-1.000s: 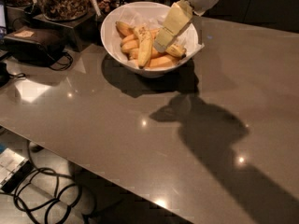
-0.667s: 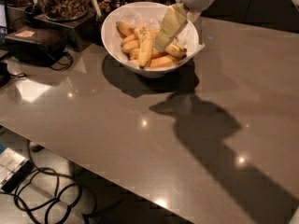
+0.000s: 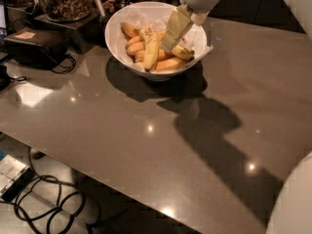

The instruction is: Pick banana from white bowl

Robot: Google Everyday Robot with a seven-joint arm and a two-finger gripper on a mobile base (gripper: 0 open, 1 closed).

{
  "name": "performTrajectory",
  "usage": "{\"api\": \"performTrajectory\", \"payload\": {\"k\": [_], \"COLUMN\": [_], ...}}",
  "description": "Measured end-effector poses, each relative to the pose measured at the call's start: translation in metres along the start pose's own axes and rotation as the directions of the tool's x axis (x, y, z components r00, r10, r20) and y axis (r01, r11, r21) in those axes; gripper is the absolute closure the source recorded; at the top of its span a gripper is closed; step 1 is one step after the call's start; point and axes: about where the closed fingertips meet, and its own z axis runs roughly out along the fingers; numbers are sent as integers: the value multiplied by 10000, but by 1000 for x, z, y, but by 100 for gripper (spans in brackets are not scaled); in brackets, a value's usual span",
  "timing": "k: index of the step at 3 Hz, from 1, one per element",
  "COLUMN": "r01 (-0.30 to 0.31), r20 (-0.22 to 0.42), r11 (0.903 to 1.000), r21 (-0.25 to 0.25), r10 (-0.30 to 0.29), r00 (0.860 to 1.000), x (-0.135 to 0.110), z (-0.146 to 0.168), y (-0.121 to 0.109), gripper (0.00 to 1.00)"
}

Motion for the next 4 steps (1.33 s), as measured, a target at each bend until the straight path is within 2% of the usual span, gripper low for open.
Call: {"api": "performTrajectory", "payload": {"k": [1,3,4], "r01": [-79,-189,-294], "r20": [-171,-603,-778], "r11": [9999,9997,9995], "r21": [72,124,124], "r10": [81,196,303], "r00": [9998,9980,9965], "x": [-5,-13,-13], "z": [8,28,36], "y": [-5,-10,-13], "gripper": [27,44,43]}}
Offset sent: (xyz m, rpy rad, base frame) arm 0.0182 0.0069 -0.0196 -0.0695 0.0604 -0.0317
